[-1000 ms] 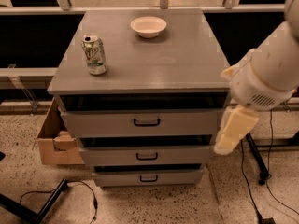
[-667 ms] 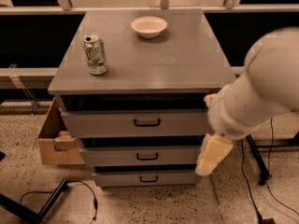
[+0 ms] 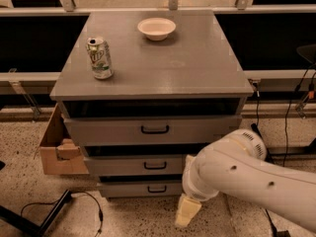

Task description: Open bottom drawer

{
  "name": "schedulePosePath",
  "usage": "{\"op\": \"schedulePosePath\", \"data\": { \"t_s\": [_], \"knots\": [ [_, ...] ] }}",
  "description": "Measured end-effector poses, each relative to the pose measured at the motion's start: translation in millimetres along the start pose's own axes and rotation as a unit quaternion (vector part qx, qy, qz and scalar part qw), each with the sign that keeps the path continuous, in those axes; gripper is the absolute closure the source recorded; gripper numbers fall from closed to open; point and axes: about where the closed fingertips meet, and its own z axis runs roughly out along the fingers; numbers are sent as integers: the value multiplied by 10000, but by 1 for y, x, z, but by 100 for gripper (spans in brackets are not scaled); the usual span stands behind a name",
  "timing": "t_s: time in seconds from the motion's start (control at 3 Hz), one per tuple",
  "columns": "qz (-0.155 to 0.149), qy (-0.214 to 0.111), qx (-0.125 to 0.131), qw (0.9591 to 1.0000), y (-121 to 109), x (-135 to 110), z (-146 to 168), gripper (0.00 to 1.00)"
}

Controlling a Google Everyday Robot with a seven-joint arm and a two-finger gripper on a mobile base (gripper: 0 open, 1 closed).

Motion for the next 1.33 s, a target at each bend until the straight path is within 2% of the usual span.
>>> {"op": "schedulePosePath", "data": {
  "t_s": [0.33,0.67,1.0,1.33],
  "knots": [
    [268,-132,-136,9995,2,-5,61,0],
    [374,-151,-123,9991,1,-7,62,0],
    [132,-172,-155,9996,-9,-8,86,0],
    [-226,-31,-447,9987,-10,4,166,0]
  ]
}}
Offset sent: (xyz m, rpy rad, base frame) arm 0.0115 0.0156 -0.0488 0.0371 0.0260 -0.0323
